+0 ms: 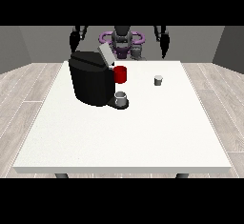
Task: Insert the coffee pod into the coffee machine and close the lid
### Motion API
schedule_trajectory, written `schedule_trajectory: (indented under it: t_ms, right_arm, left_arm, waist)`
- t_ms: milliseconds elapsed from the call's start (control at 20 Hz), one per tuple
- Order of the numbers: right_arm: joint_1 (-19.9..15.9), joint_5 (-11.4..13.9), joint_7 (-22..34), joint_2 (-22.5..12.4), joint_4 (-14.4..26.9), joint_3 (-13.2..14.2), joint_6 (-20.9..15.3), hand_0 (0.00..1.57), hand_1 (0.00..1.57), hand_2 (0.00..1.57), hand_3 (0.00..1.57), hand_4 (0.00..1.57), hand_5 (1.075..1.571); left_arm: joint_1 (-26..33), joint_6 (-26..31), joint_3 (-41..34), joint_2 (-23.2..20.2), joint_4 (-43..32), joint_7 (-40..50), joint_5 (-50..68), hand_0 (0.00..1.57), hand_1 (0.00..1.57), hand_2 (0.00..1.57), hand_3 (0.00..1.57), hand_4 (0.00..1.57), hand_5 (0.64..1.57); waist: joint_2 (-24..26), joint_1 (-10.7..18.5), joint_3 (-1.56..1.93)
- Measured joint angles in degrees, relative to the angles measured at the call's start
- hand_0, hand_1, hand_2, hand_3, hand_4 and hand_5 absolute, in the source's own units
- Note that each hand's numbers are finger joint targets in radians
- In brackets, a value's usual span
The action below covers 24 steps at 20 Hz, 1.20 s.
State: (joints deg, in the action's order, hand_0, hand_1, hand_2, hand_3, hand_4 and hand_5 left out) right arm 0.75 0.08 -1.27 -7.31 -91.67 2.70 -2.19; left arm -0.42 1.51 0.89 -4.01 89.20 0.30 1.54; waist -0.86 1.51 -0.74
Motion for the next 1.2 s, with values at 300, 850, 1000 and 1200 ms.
schedule_trajectory:
  t_ms: [300,850,1000,1200]
  right_arm:
    - [0.0,-1.0,0.4,0.7,2.6,0.1,0.9,0.00,0.00,0.00,0.00,0.00,1.571]
    - [-2.2,7.5,-1.2,2.4,2.2,-2.7,-5.6,0.00,0.00,0.00,0.00,0.00,1.571]
    - [-3.6,8.7,-0.4,3.5,1.6,-4.3,-6.3,0.00,0.00,0.00,0.00,0.00,1.571]
    - [-6.6,9.5,1.1,5.0,1.2,-5.7,-7.0,0.00,0.00,0.00,0.00,0.00,1.571]
  left_arm:
    - [1.6,5.1,1.7,-6.4,1.0,-4.9,-4.4,0.00,0.00,0.00,0.00,0.00,1.571]
    - [-7.0,11.0,-1.9,-19.5,-6.5,-6.2,-12.4,0.00,0.00,0.00,0.00,0.00,1.571]
    - [-10.1,11.7,-2.0,-21.1,-9.9,-5.2,-14.8,0.00,0.00,0.00,0.00,0.00,1.571]
    - [-14.2,11.6,-2.3,-22.7,-15.7,-5.7,-18.1,0.00,0.00,0.00,0.00,0.00,1.571]
  waist:
    - [1.2,0.9,0.59]
    - [-2.8,-5.0,0.73]
    - [-4.2,-6.8,0.73]
    - [-7.7,-8.7,0.73]
